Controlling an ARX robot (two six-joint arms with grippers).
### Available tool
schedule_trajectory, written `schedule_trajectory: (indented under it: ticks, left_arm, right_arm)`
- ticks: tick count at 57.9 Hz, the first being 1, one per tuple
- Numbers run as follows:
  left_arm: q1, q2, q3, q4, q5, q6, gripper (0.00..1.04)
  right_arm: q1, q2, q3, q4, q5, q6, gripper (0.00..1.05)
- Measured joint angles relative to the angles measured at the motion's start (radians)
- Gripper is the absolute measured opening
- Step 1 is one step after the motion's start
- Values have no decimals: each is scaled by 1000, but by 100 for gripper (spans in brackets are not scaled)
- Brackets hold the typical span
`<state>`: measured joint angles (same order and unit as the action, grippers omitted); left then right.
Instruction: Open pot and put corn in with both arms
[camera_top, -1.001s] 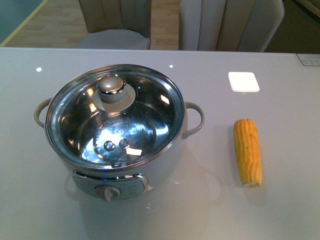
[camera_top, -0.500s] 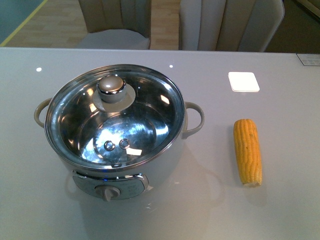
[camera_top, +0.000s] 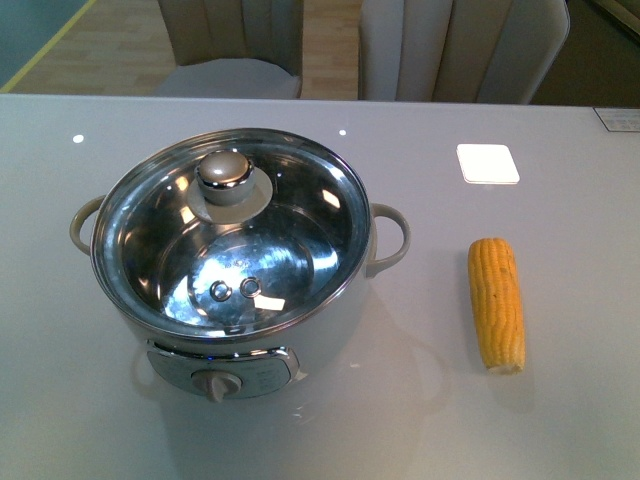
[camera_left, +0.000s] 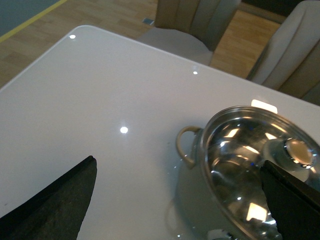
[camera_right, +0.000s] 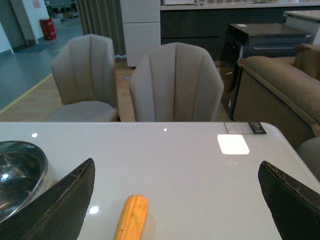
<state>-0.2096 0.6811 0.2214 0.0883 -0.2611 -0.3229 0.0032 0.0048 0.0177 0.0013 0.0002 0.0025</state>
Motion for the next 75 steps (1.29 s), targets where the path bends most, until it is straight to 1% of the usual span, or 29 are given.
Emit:
schedule_trajectory:
  ticks: [6,13,18,23,29,42,54,75]
  left_arm:
    - [-31,182,49,164,13,16,98]
    - [-70,418,103,379,37,77,98]
    - [-83,591,140,534,79,139,98]
    - [-85,730,183,637,106,189,98]
    - [-98,881,251,721,142,221,98]
    - [-174,1157,365,814,160,296,98]
    - [-200,1262,394,869,161,342,98]
    - [-230,1342,434,881,159,347,98]
  right_arm:
    - [0,0,0,0,0,0,96]
    - [0,0,0,0,0,0,96]
    - [0,0,0,0,0,0,96]
    - [0,0,0,0,0,0,96]
    - [0,0,0,0,0,0,96]
    - [0,0,0,0,0,0,96]
    - [0,0,0,0,0,0,96]
    - [0,0,0,0,0,0,96]
